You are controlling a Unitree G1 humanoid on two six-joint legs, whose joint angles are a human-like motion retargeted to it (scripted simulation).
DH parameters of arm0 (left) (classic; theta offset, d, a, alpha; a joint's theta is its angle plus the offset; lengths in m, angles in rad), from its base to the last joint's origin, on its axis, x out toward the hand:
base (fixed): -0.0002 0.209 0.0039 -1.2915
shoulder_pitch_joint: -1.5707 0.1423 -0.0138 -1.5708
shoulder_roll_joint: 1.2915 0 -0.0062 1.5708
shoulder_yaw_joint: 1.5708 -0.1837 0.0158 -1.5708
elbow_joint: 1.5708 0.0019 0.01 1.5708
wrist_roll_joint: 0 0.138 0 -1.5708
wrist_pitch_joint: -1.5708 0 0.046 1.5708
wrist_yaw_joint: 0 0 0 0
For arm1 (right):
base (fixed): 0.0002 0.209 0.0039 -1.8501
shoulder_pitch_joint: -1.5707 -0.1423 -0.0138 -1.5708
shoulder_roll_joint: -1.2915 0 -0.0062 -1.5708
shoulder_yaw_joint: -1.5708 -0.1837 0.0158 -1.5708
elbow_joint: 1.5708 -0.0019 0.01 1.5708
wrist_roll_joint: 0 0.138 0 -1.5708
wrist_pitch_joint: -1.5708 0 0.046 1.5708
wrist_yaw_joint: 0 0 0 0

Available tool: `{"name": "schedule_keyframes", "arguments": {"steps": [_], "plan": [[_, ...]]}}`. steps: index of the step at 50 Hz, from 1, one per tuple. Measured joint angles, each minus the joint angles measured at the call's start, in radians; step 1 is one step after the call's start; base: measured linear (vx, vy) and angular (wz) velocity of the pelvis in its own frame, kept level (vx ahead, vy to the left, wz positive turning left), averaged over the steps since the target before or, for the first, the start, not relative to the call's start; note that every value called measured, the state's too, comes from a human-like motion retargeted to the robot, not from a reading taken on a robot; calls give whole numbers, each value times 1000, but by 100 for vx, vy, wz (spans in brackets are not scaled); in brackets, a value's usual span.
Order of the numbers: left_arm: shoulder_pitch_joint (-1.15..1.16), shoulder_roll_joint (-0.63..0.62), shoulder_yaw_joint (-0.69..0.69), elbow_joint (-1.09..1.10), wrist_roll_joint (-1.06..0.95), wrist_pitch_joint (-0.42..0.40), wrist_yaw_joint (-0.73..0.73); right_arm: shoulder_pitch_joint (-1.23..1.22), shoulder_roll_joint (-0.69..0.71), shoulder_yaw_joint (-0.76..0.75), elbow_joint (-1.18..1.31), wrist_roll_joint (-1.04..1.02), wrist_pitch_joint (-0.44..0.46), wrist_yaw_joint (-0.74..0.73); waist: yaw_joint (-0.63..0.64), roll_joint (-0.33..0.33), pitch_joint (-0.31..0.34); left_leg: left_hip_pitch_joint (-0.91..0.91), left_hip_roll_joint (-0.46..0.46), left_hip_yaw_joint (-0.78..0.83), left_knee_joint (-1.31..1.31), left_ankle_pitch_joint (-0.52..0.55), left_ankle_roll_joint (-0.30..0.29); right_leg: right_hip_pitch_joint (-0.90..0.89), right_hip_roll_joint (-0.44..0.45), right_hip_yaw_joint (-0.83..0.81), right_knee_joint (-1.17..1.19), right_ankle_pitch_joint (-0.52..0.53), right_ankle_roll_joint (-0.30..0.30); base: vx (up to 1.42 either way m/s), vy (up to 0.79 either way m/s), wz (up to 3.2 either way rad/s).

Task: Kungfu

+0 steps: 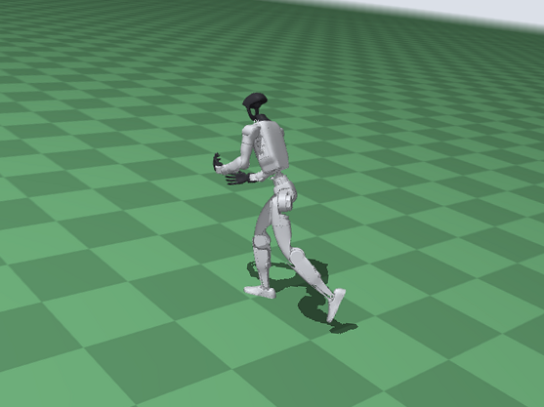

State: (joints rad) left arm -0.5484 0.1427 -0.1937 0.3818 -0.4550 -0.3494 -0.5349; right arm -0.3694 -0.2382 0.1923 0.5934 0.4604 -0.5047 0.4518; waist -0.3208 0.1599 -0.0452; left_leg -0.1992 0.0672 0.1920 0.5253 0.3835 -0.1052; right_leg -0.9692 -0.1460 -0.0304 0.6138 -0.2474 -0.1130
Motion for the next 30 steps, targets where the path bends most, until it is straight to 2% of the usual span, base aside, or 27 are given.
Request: {"name": "schedule_keyframes", "arguments": {"steps": [2, 3, 5, 8, 10, 15, 18, 20, 22, 25, 27, 28, 30], "plan": [[-41, -16, 44, 31, -139, 60, -37, 13, -35, -25, -73, 58, 8, -17, 15, -56, -15, -99, -126, -142, 183, -118, -55, 65, 64, 91, -27, -12, 3, 49, -43, -231], [-63, -25, 66, 46, -199, 81, -53, 21, -52, -42, -117, 87, 11, -27, 11, -81, -23, -160, -163, -163, 286, -180, -78, 98, 82, 122, -36, -24, 2, 50, -37, -176], [-100, -54, 107, 66, -275, 94, -57, 35, -74, -76, -203, 136, 14, -54, -18, -117, -40, -271, -162, -134, 436, -318, -95, 167, 106, 165, -55, -53, -2, 52, -34, -127], [-151, -119, 148, 85, -343, 60, -21, 61, -80, -135, -349, 205, 17, -100, -54, -144, -59, -416, -67, -54, 545, -481, 2, 287, 159, 202, -105, -79, -15, 58, -30, -150], [-174, -165, 161, 82, -382, 33, -8, 81, -69, -181, -451, 245, 15, -134, -58, -153, -74, -504, -23, -36, 539, -544, 35, 373, 198, 222, -156, -80, -21, 63, -24, -215], [-191, -224, 138, 19, -456, 10, -36, 104, -17, -254, -696, 287, -41, -243, -6, -168, -75, -626, -2, -127, 246, -566, 44, 601, 294, 337, -274, -50, -47, 67, -2, -310], [-186, -228, 136, -40, -505, 32, -56, 104, 16, -265, -810, 306, -90, -294, 37, -166, -72, -594, 57, -250, -54, -513, 50, 710, 324, 437, -300, -32, -64, 72, 25, -383], [-178, -222, 134, -84, -546, 53, -69, 100, 34, -264, -871, 346, -113, -308, 79, -174, -86, -540, 107, -353, -197, -503, 65, 743, 301, 492, -291, -33, -63, 65, 44, -447], [-159, -208, 126, -134, -580, 73, -93, 90, 45, -256, -911, 413, -115, -299, 108, -188, -103, -448, 151, -351, -260, -547, 111, 748, 291, 622, -241, -61, -38, 64, 69, -464], [-120, -212, 104, -191, -598, 93, -135, 98, 47, -246, -947, 525, -87, -264, 108, -164, -105, -299, 204, -141, -270, -575, 84, 763, 286, 808, -161, -133, 53, 56, 84, -334], [-84, -247, 81, -195, -586, 90, -158, 158, 40, -250, -971, 605, -63, -217, -35, -54, -79, -351, 265, -123, -159, -500, 15, 776, 290, 666, -162, -124, 100, 66, 91, -25], [-71, -253, 93, -189, -577, 85, -179, 194, 45, -230, -984, 642, -60, -186, -117, -16, -76, -443, 255, -175, -31, -524, 0, 751, 255, 573, -164, -108, 135, 37, 75, -72], [-64, -255, 123, -182, -560, 100, -217, 249, 64, -167, -1004, 658, -72, -168, -142, -36, -28, -403, 230, -92, 15, -556, -1, 721, 142, 507, -153, -76, 208, -1, 80, -209]]}}
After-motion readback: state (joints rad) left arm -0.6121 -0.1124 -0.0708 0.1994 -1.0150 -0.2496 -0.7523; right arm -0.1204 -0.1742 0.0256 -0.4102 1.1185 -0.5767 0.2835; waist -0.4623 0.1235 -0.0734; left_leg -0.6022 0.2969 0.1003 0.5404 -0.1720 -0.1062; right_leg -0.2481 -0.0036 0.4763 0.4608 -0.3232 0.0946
